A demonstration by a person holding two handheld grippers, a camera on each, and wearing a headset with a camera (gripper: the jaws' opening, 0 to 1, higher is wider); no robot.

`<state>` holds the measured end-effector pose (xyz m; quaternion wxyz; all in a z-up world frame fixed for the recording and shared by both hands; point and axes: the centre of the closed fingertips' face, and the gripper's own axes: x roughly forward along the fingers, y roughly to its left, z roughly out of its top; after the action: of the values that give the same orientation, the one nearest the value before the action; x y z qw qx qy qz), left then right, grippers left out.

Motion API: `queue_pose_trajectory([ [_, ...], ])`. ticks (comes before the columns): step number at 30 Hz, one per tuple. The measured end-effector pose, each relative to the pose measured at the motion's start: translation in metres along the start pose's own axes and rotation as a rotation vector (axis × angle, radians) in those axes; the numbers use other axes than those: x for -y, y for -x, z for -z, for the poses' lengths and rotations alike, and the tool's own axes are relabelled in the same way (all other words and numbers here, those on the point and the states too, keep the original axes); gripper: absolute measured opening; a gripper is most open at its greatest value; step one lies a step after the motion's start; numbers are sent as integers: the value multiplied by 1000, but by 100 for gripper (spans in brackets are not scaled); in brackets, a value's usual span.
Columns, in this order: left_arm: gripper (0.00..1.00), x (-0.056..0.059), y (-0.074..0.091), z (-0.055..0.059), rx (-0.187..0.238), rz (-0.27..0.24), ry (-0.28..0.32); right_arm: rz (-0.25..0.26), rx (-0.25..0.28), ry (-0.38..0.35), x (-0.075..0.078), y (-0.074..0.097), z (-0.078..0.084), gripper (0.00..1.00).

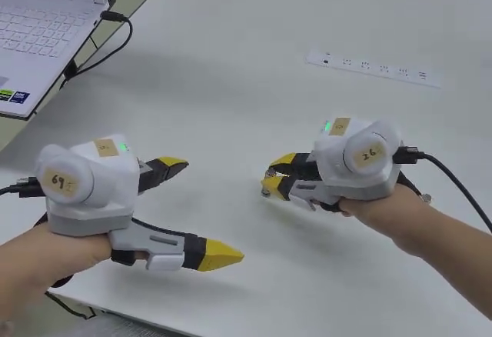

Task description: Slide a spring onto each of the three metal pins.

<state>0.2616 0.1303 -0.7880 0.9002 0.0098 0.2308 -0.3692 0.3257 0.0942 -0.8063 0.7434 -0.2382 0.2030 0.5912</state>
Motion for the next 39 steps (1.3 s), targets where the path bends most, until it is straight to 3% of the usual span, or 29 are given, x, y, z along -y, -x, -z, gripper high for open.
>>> queue_pose_trajectory([
  [7, 98, 0, -1, -6, 7, 0, -7, -4, 66, -33, -1, 14, -13, 24],
  [22, 98, 10, -5, -24, 27, 24, -44, -8, 143, -109, -15, 52, -15, 39],
  [28, 98, 13, -8, -29, 33, 33, -52, -4, 156, -160, -21, 66, -6, 42],
  [32, 98, 20, -12, -31, 32, 47, -60, -4, 193, -204, -27, 82, -2, 47],
  [39, 98, 32, -18, -35, 34, 76, -76, 40, 236, -253, -27, 114, 11, 54],
])
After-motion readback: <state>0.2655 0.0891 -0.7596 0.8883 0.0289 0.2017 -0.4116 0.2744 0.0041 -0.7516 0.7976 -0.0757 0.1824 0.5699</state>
